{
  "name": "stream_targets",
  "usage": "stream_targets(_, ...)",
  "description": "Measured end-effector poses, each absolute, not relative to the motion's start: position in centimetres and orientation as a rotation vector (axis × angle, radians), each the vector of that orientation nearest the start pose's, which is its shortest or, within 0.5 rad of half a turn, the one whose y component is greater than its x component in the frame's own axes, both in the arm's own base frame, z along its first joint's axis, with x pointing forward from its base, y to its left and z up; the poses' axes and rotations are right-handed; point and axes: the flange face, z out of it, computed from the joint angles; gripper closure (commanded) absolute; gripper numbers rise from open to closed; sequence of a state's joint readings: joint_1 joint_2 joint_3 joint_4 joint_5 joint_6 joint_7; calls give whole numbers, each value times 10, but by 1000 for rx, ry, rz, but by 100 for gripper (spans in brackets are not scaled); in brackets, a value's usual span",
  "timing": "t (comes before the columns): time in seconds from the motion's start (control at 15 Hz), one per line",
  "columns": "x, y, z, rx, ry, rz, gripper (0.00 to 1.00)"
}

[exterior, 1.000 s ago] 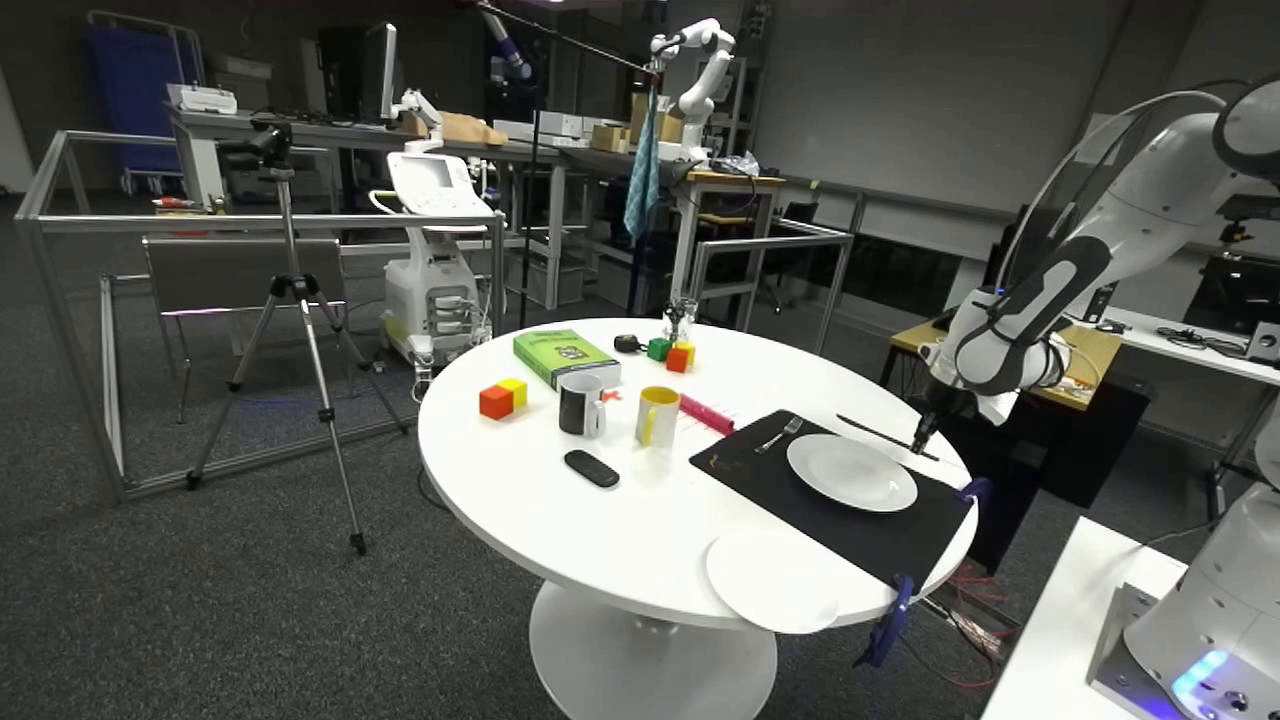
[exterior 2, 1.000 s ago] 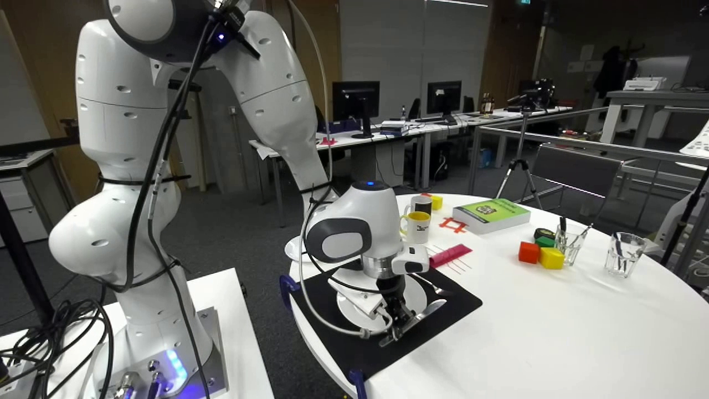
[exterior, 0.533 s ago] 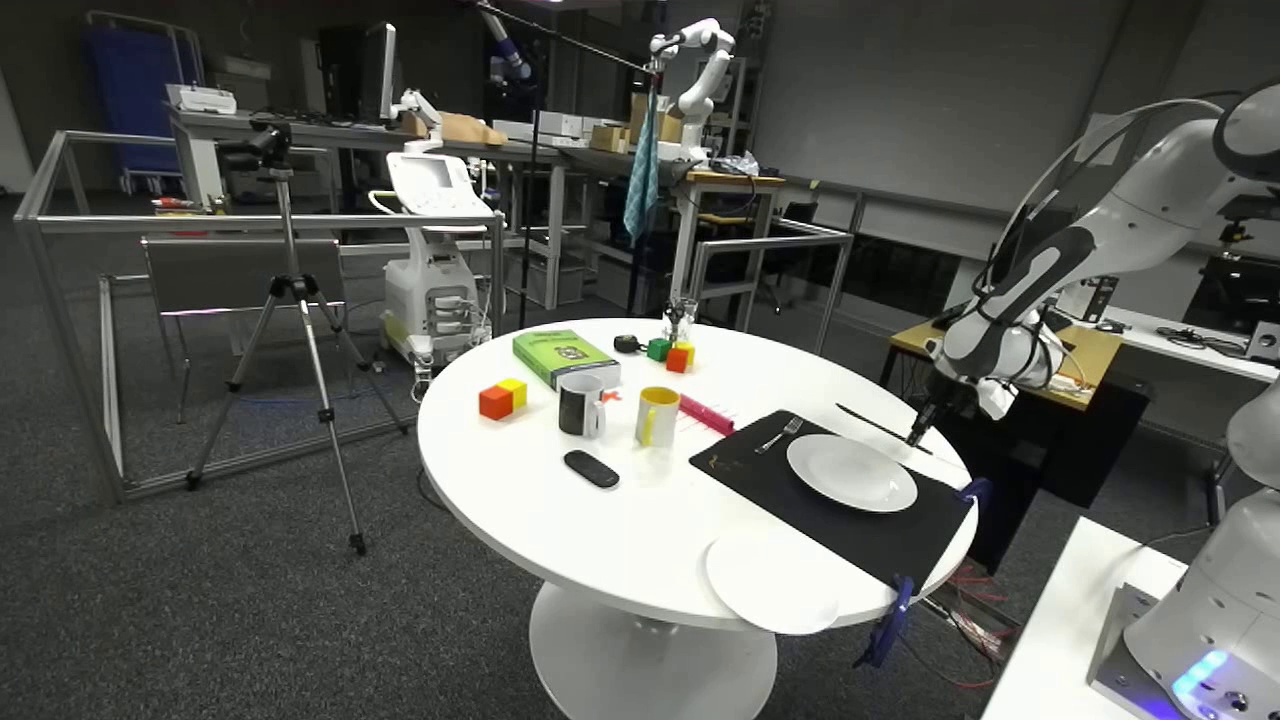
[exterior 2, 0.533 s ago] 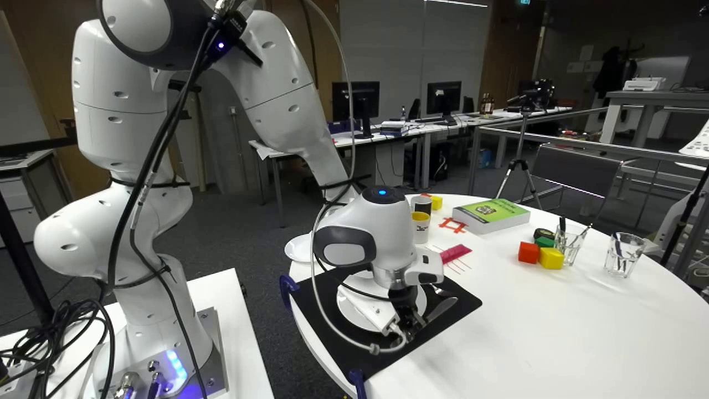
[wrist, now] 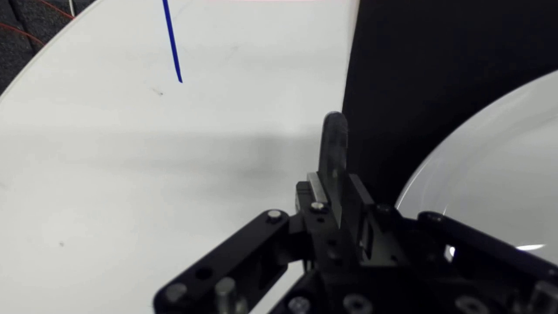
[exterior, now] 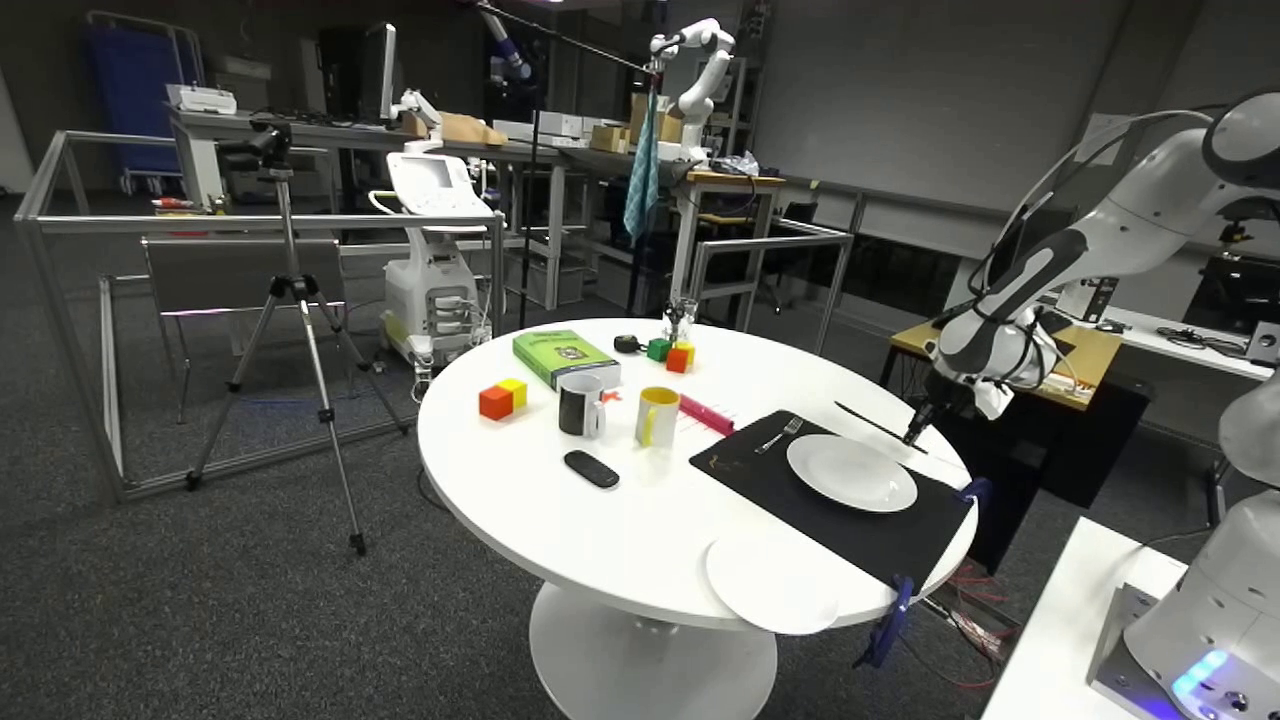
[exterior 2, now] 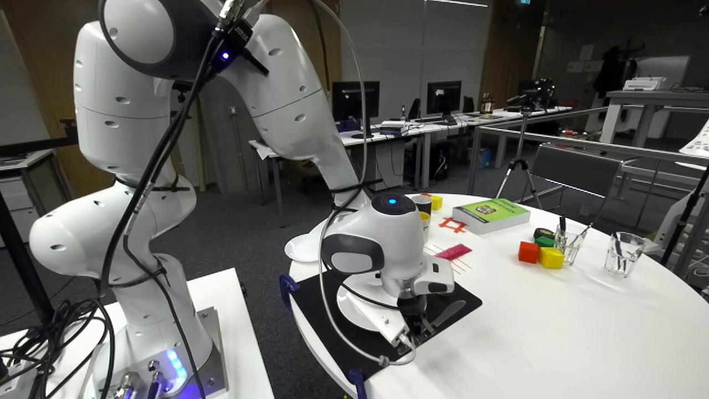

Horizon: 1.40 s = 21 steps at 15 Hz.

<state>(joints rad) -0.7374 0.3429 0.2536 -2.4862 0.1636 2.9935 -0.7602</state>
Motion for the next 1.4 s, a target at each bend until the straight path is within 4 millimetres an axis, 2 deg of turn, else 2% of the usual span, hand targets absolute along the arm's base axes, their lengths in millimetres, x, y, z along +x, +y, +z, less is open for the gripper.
stream_targets(0.73, 440, -222, 164, -3096, -158, -316, 96)
stream_targets(1.4, 452, -209, 156, -3101, 19, -286, 96)
